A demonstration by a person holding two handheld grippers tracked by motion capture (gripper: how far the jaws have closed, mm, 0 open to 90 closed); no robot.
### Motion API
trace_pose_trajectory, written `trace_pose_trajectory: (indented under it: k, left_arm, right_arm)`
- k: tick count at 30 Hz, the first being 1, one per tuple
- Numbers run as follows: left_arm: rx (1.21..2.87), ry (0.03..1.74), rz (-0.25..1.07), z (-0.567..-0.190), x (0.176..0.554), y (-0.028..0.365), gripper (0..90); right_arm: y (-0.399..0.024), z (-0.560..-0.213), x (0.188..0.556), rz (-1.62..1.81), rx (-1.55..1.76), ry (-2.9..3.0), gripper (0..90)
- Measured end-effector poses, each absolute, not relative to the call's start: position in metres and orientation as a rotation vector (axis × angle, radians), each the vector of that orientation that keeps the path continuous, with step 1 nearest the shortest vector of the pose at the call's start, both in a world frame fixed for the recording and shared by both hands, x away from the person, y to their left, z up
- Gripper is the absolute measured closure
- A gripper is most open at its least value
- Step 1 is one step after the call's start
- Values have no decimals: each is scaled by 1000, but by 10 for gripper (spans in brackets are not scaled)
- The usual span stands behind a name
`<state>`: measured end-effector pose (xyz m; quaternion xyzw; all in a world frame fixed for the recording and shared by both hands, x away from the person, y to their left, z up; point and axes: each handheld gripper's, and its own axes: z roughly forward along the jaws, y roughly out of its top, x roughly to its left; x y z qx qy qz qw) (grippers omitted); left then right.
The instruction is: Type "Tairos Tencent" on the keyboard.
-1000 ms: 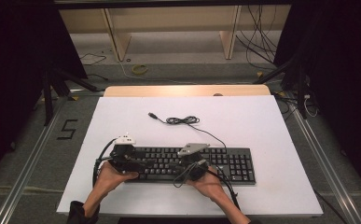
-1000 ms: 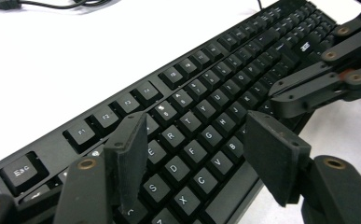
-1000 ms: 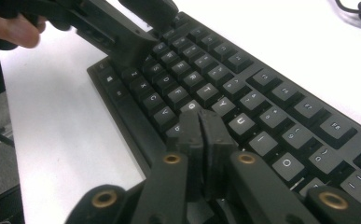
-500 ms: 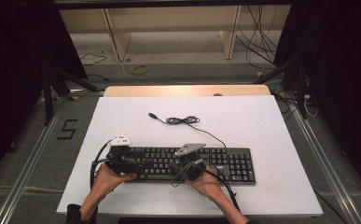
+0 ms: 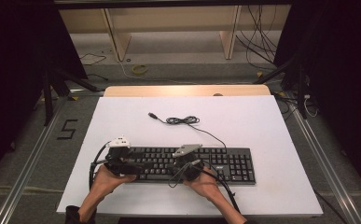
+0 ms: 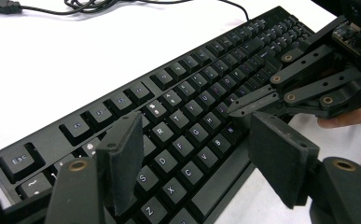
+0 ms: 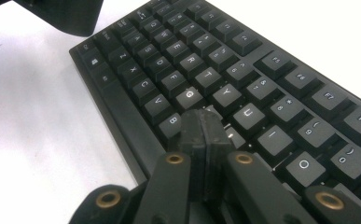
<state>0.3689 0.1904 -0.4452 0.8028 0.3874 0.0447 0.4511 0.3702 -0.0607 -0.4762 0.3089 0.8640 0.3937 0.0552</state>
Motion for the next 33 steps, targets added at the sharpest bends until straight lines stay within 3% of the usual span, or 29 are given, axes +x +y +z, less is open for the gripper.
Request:
trace_pose_trajectory:
  k: [25,33]
  left_arm:
    - [1989,962,121,-447,371,191,358]
    - [1990,959,125,-448,372,191,353]
  right_arm:
    - [-65,-470,370,1230,946,2597,900]
    - [-82,-461,370,1311,951,2551,754]
